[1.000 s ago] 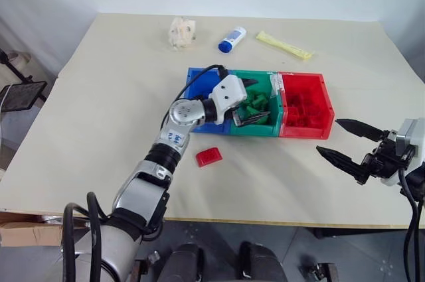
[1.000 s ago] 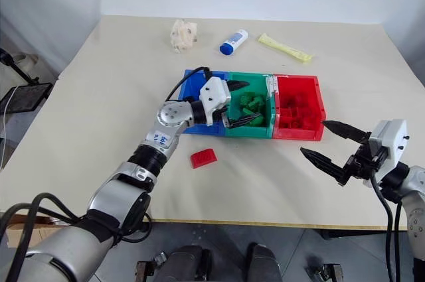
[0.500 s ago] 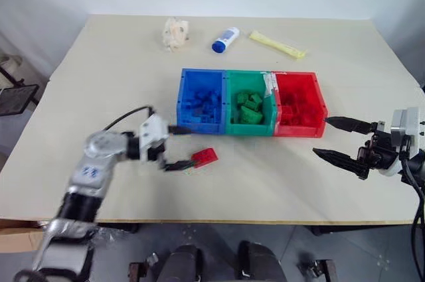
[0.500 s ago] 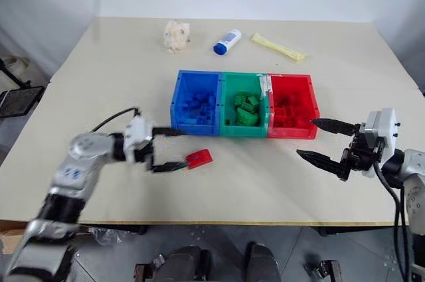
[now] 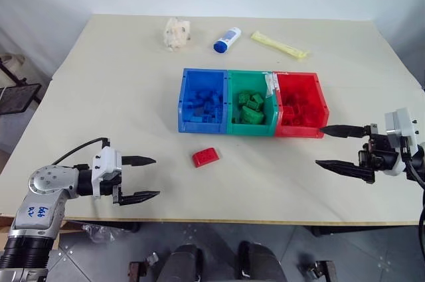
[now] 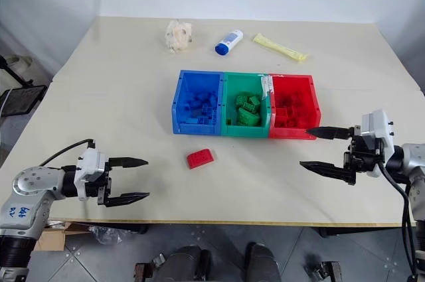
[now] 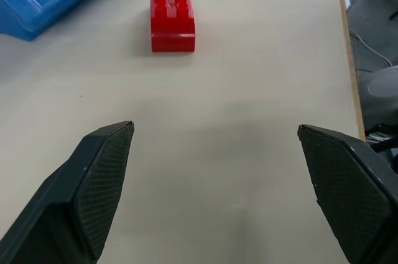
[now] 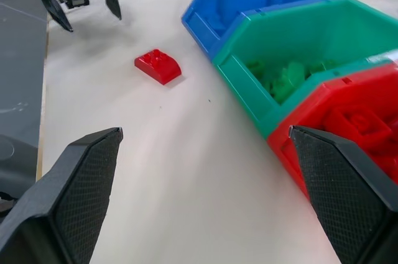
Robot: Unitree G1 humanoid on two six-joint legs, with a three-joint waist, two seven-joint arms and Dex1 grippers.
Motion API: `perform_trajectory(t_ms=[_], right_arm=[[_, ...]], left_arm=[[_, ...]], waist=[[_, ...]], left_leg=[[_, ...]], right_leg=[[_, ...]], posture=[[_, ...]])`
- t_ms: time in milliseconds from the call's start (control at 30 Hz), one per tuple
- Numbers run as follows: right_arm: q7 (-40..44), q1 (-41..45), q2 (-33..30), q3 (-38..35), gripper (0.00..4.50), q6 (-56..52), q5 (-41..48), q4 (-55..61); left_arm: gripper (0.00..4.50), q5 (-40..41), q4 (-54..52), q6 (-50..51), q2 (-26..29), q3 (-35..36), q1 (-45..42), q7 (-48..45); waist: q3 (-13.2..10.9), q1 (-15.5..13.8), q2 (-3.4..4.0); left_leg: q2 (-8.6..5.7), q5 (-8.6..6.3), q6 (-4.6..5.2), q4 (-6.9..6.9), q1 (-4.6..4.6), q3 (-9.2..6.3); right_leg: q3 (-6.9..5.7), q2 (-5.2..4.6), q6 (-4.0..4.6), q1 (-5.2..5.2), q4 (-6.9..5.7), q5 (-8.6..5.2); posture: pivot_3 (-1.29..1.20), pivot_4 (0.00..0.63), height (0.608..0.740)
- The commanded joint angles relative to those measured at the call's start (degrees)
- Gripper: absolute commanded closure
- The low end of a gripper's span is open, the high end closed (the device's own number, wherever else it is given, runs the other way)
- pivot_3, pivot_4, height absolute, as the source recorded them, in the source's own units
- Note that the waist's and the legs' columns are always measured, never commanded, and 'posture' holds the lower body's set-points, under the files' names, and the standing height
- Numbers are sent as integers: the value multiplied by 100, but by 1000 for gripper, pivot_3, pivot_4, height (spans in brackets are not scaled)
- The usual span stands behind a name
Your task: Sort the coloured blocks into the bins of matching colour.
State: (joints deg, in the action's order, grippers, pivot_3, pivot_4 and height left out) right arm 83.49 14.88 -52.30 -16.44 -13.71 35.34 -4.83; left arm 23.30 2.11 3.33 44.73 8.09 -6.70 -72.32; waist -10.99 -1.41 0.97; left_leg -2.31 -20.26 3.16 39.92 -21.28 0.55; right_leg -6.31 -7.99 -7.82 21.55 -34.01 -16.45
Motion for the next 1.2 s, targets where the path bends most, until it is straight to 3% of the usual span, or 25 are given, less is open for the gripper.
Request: perform_trajectory(t_ms=[33,400,633,733,1000,1200], right_arm=[[109,61,10,-60,0,55,84,59],[-253,-435,227,-197,0,-126,341,895],[-569,-833,342,-322,0,-223,470,1369],[-700,-927,395,-364,0,-254,499,1492],[-789,-1023,367,-491,0,-207,540,1510],[-954,-1165,460,-698,0,-133,547,1488]], left_arm=[[20,24,-241,-10,-94,-29,-177,175],[20,-1038,731,-715,-1580,-1216,-1240,1135],[20,-1537,1688,-1212,-1907,-1530,-1647,1428],[606,-1614,2055,-1448,-2071,-1577,-1884,1470],[3001,-1468,2116,-1497,-2187,-1657,-1974,1149],[3044,-1421,1550,-1269,-2522,-1690,-2094,1471]], waist=[[0,-6,0],[1,-11,2],[3,-44,5],[5,-102,7],[10,-162,13],[9,-189,12]], left_leg=[[-1,0,0,0,0,0],[-3,0,0,1,0,9],[-4,2,4,8,4,12],[-7,3,5,12,8,12],[-11,3,6,14,8,12],[-14,4,6,13,3,7]], right_leg=[[0,-1,0,0,1,0],[-3,38,-3,2,-7,1],[0,36,-3,-4,-9,2],[2,32,-5,-8,-10,3],[4,28,-6,-8,-10,3],[2,27,-6,-8,-9,3]], posture=[[0,150,740],[0,150,740],[0,150,740],[0,150,740],[0,150,740],[0,150,740]])
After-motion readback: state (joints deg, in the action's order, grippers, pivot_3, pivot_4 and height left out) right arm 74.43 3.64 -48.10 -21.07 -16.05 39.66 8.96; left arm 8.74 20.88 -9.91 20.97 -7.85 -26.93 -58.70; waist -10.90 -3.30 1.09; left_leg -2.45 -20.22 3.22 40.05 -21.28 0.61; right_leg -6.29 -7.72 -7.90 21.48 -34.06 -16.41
